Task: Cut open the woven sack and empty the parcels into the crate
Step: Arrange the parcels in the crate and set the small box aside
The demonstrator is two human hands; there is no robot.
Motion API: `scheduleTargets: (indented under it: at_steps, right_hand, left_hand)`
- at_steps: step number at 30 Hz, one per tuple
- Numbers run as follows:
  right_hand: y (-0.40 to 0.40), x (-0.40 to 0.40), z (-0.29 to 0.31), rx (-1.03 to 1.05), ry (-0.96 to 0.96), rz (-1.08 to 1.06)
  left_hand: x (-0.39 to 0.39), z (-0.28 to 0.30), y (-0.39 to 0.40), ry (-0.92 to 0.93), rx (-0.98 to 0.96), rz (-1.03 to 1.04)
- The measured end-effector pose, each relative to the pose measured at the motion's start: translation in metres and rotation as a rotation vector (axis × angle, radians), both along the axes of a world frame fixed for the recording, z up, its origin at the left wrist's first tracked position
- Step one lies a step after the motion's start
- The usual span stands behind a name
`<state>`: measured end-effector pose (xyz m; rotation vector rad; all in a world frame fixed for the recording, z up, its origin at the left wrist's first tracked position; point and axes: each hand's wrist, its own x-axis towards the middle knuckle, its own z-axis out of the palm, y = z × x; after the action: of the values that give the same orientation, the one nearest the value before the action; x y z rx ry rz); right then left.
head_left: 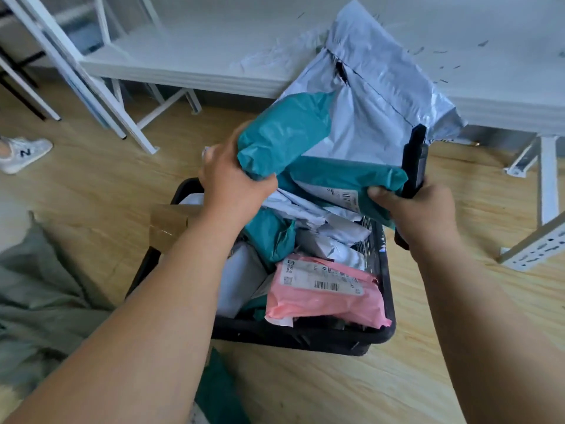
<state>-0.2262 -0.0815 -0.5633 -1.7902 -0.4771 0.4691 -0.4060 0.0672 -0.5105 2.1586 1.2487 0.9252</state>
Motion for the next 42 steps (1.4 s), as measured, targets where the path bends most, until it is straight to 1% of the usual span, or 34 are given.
scheduleTargets:
  at_steps: [2, 4, 6, 8, 10, 11, 12, 13, 15, 16, 18, 20, 22, 24, 26, 28, 30, 33, 34, 35, 36, 38, 40, 42]
  right_hand:
    - [0.003, -0.002, 0.005, -0.005, -0.087, 0.004]
    - [0.008, -0.007, 0.009, -0.031, -0.192, 0.021]
    - [0.016, -0.015, 0.012, -0.049, -0.243, 0.077]
    - [0.028, -0.020, 0.004, -0.145, -0.240, 0.176]
    - [0.040, -0.021, -0.013, -0.350, -0.225, 0.305]
    - [0.043, -0.020, -0.022, -0.436, -0.203, 0.338]
    - [0.044, -0.018, -0.027, -0.468, -0.161, 0.343]
    - [0.043, -0.015, -0.030, -0.444, -0.103, 0.330]
    - [0.040, -0.009, -0.031, -0.268, -0.012, 0.253]
    - [0.038, -0.008, -0.029, -0.169, -0.009, 0.168]
    - [0.037, -0.002, -0.022, -0.019, -0.082, -0.093]
    - [0.040, 0.012, -0.013, 0.036, -0.154, -0.307]
    - [0.046, 0.032, -0.004, 0.054, -0.163, -0.412]
    - [0.048, 0.051, 0.004, 0.102, -0.042, -0.450]
    - [0.049, 0.063, 0.008, 0.197, 0.171, -0.441]
    - [0.050, 0.070, 0.009, 0.281, 0.349, -0.417]
    - [0.050, 0.069, 0.013, 0.312, 0.409, -0.357]
    - [0.056, 0.053, 0.024, 0.246, 0.284, -0.255]
    - [0.059, 0.044, 0.030, 0.277, 0.242, -0.220]
    - [0.062, 0.031, 0.039, 0.333, 0.206, -0.165]
    - [0.063, 0.017, 0.048, 0.388, 0.181, -0.091]
    - [0.061, -0.008, 0.060, 0.443, 0.156, 0.065]
    - [0.059, -0.027, 0.060, 0.381, 0.112, 0.191]
    - [0.059, -0.039, 0.049, 0.201, 0.014, 0.298]
  left_hand:
    - [0.004, 0.005, 0.003, 0.129, 0.008, -0.017]
    - [0.000, 0.004, 0.008, 0.244, -0.063, 0.023]
    - [-0.009, 0.003, 0.012, 0.289, -0.200, 0.073]
    - [-0.015, 0.001, 0.017, 0.303, -0.272, 0.085]
    - [-0.012, 0.001, 0.020, 0.322, -0.221, 0.086]
    - [-0.009, 0.001, 0.021, 0.341, -0.150, 0.083]
    - [-0.005, -0.001, 0.019, 0.363, -0.061, 0.073]
    - [0.000, -0.001, 0.017, 0.387, 0.032, 0.048]
    - [0.009, -0.006, 0.009, 0.486, 0.202, -0.046]
    - [0.012, -0.012, 0.006, 0.563, 0.265, -0.098]
    - [0.020, -0.030, 0.004, 0.716, 0.331, -0.189]
    - [0.027, -0.046, 0.003, 0.799, 0.302, -0.252]
    - [0.034, -0.058, 0.002, 0.843, 0.262, -0.312]
    - [0.037, -0.064, -0.001, 0.881, 0.212, -0.371]
    - [0.036, -0.067, -0.005, 0.871, 0.123, -0.406]
    - [0.032, -0.066, -0.009, 0.823, 0.041, -0.425]
    - [0.026, -0.068, -0.012, 0.752, 0.002, -0.442]
    - [0.017, -0.074, -0.012, 0.559, -0.041, -0.416]
    - [0.016, -0.074, -0.013, 0.461, -0.066, -0.386]
    - [0.014, -0.074, -0.014, 0.344, -0.115, -0.344]
    - [0.013, -0.071, -0.014, 0.186, -0.218, -0.289]
    - [0.007, -0.055, -0.012, -0.220, -0.555, -0.134]
    - [-0.005, -0.034, 0.001, -0.583, -0.863, -0.023]
    - [-0.023, -0.014, 0.018, -0.865, -1.090, -0.016]
